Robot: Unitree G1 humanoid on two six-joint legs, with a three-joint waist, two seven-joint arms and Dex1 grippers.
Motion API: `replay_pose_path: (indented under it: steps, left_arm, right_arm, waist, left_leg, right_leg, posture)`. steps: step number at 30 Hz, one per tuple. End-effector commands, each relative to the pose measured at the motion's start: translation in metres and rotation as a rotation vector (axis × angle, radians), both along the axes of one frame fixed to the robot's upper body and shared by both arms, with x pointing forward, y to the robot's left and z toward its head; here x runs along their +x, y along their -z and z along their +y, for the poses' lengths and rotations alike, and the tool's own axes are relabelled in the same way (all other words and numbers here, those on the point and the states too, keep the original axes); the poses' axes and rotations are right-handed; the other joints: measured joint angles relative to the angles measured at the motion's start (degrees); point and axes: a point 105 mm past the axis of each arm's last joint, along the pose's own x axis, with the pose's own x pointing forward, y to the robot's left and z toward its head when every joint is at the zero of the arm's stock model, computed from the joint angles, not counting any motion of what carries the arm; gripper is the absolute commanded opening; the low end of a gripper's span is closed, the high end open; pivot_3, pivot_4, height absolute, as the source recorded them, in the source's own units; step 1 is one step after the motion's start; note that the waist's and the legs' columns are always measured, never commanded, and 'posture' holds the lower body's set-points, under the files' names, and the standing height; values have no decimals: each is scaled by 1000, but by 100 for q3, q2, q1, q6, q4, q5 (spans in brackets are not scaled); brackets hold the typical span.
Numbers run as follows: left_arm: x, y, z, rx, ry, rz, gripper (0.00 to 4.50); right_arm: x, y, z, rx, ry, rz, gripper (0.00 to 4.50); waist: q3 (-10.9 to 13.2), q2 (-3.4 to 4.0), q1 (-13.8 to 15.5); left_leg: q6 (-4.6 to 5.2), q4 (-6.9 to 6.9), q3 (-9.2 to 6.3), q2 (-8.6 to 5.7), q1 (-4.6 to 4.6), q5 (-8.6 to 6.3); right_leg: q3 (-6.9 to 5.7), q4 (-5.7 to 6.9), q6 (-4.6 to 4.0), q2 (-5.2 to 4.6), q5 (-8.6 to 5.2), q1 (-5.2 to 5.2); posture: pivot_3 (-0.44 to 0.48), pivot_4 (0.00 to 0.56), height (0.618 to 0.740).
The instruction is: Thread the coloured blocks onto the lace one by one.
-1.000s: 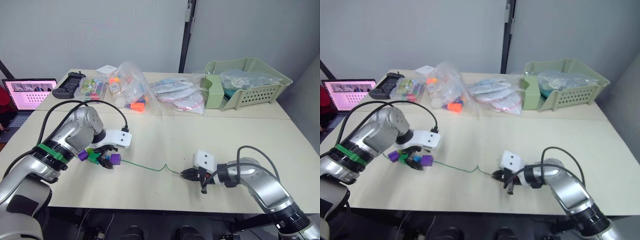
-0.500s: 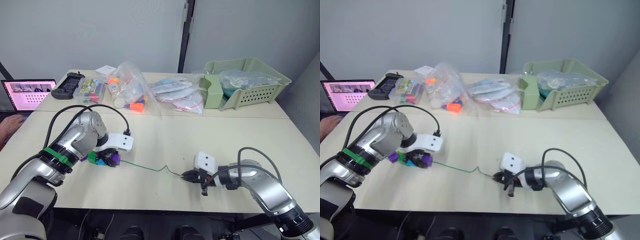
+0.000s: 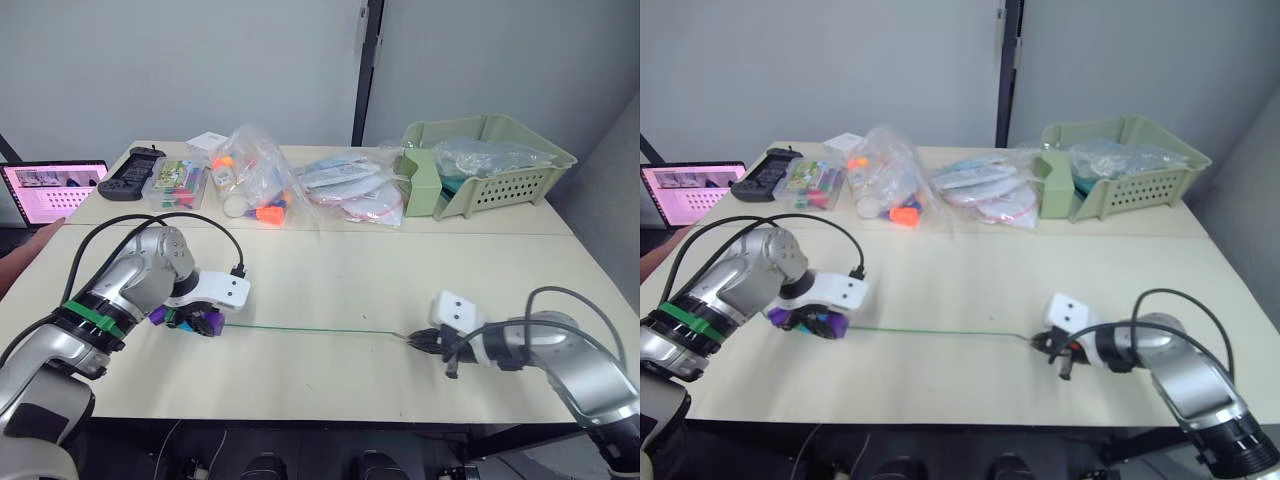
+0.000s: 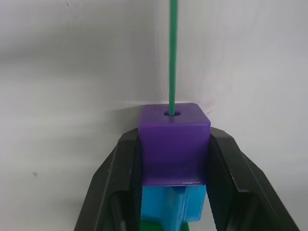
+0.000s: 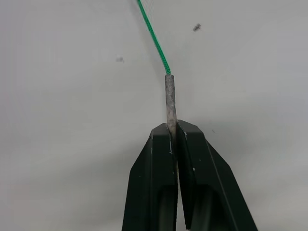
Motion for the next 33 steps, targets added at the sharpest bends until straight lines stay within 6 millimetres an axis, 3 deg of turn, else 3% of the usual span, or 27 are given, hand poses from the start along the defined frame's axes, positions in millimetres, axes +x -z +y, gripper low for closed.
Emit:
replay_pose_path:
  steps: [1,6,11,15,20,27,33]
  left_arm:
    - [3,0,44,93,-116,-27,1206]
    - [5,0,54,114,-125,-46,1206]
    - [2,3,37,45,-103,-27,1206]
    - [-1,4,36,47,-101,-22,1206]
    - [-1,2,20,4,-66,-37,1206]
    - [-9,0,-2,-39,-16,-31,1206]
    - [-14,3,-6,-43,-15,-29,1206]
  right_arm:
    - [3,-10,-13,-1,25,-49,0]
    - [2,-8,-11,4,15,-48,0]
    - [5,-7,-7,8,7,-51,0]
    - [8,-7,-11,-5,20,-57,0]
    - [17,-15,-32,-53,86,-95,0]
    - [11,-16,-48,-87,129,-90,0]
    - [8,-12,-67,-118,196,-98,0]
  waist:
    - [0,0,-53]
    - [-1,2,-93]
    - [-1,3,-90]
    - [-2,3,-74]
    - [-1,3,-68]
    - [-1,3,-26]
    - [-1,3,7]
  left_leg:
    - [0,0,1,0,2,0]
    - [1,0,2,3,18,1]
    - [1,0,2,2,15,1]
    - [1,0,1,0,12,1]
    - [1,0,1,-4,8,1]
    - [1,0,-1,-9,2,0]
    - [1,0,1,-11,0,1]
  right_leg:
    - [1,1,0,0,0,1]
    - [5,25,10,7,-13,2]
    - [6,26,7,6,-12,2]
    - [6,24,1,3,-9,2]
    - [6,23,-1,-1,-7,2]
    - [6,19,0,-7,-8,2]
    - [8,12,1,-8,-9,3]
  posture:
    - [0,150,740]
    - [0,150,740]
    - [0,150,740]
    - [0,150,740]
    - [0,150,740]
    - [0,150,740]
    - [0,150,740]
